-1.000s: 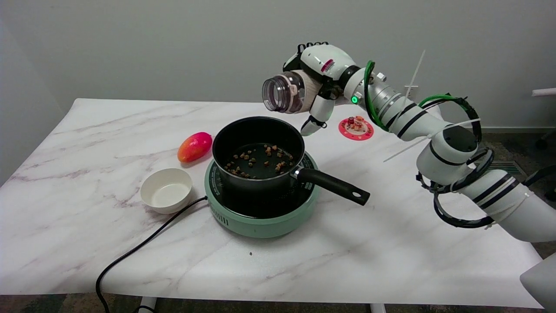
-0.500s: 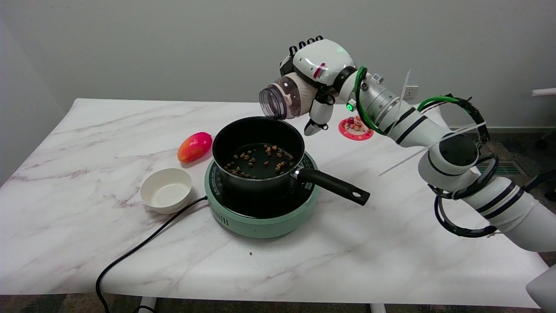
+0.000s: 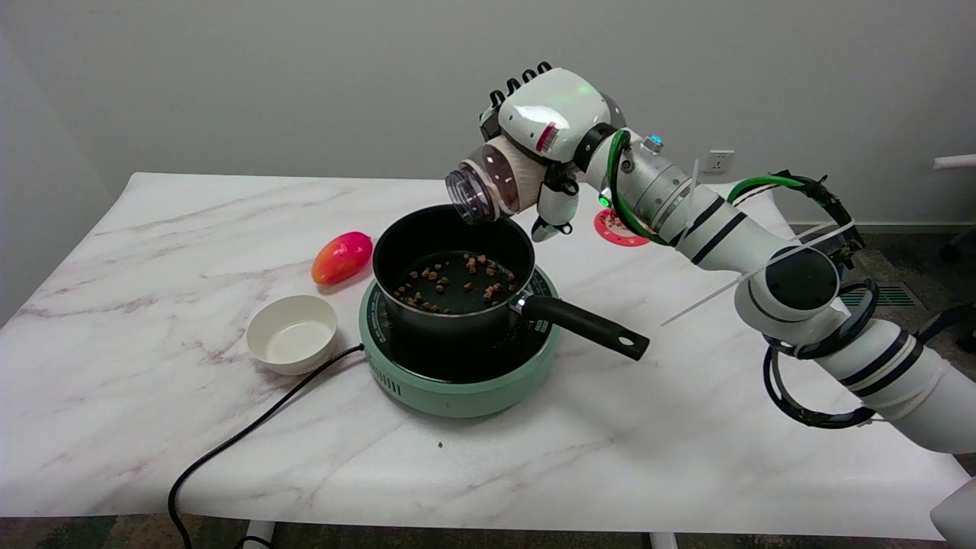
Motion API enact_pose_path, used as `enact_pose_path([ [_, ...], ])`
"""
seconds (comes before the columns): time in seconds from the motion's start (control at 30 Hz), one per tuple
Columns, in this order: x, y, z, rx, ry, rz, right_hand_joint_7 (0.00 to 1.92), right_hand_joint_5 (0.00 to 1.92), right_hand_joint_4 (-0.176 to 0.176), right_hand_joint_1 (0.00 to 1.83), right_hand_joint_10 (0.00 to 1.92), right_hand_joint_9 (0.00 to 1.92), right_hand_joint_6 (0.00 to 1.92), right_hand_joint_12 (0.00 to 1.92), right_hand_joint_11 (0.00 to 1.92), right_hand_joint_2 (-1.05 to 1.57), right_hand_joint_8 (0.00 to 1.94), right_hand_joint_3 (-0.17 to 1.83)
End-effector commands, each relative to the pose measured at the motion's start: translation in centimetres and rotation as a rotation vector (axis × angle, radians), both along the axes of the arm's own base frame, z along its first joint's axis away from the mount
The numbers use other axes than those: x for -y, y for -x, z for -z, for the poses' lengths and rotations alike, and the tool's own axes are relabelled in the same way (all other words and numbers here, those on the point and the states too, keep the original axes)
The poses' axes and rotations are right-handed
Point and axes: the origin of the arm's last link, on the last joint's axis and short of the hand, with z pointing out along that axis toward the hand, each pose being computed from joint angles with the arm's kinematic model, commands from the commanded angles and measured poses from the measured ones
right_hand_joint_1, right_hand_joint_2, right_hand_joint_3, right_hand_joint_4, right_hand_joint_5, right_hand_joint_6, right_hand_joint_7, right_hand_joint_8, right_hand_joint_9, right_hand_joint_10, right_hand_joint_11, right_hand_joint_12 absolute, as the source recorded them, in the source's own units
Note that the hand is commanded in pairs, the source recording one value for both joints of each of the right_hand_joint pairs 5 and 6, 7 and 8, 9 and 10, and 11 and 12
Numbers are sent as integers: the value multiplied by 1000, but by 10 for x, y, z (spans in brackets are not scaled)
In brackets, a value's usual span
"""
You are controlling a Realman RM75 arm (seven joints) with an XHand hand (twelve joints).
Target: Pour the contents of the bottle into the soup pot.
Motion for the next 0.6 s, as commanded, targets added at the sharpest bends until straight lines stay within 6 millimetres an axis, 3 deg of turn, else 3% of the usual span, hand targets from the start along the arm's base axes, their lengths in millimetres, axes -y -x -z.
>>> enact_pose_path([
  [0.03, -7, -5, 11, -127, -22, -60, 1911, 1920, 0, 1355, 1360, 1360, 1920, 1205, 1205, 1245, 1911, 472],
  [0.6, 2, -16, 0, -198, -27, -75, 1904, 1920, 0, 1364, 1346, 1346, 1920, 1198, 1198, 1206, 1904, 492],
])
